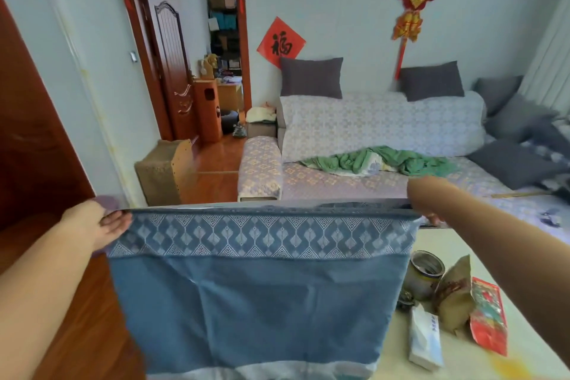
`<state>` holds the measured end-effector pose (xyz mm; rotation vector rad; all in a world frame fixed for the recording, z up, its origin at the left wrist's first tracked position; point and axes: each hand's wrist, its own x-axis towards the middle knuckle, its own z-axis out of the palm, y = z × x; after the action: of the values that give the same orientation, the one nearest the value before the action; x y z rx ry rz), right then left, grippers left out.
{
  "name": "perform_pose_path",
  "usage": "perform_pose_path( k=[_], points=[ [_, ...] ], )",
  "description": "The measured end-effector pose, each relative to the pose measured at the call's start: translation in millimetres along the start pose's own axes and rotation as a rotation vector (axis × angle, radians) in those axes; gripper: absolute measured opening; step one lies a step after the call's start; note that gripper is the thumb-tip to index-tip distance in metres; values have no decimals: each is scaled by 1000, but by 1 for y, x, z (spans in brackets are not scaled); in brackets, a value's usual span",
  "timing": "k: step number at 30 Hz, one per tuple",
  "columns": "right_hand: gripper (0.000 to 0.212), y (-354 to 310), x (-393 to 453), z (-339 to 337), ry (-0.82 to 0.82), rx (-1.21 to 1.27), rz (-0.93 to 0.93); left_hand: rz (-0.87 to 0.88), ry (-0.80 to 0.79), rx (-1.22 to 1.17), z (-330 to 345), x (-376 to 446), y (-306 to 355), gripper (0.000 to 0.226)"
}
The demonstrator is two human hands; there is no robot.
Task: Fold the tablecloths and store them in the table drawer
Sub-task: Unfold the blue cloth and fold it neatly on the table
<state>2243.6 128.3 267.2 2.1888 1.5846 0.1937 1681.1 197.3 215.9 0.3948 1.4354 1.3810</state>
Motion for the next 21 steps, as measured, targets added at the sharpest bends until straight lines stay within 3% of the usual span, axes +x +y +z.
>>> perform_pose_path(
  k=[4, 10, 12, 13, 15, 19, 21],
  points=[
    [8, -5, 3, 10, 37, -128, -151, -15, 47, 92, 8, -5, -7, 36],
    [14, -9, 7, 7, -115, -220, -241, -10, 40, 81, 11, 11, -3, 55],
    [20, -8, 10, 8, -196, -218, -279, 2, 51, 165, 15, 9, 0, 76],
    [16, -7, 10, 11, -222, -221, -295, 15, 58, 179, 16, 9, -1, 72],
    [1, -13, 9, 23, -232, -191, -332, 7, 61, 126, 18, 13, -9, 37],
    [39, -28, 2, 50, -201, -85, -398, -50, 73, 103, 18, 15, -29, 31],
    [40, -24, 5, 55, -147, -40, -370, -32, 82, 129, 14, 21, -32, 31]
  ],
)
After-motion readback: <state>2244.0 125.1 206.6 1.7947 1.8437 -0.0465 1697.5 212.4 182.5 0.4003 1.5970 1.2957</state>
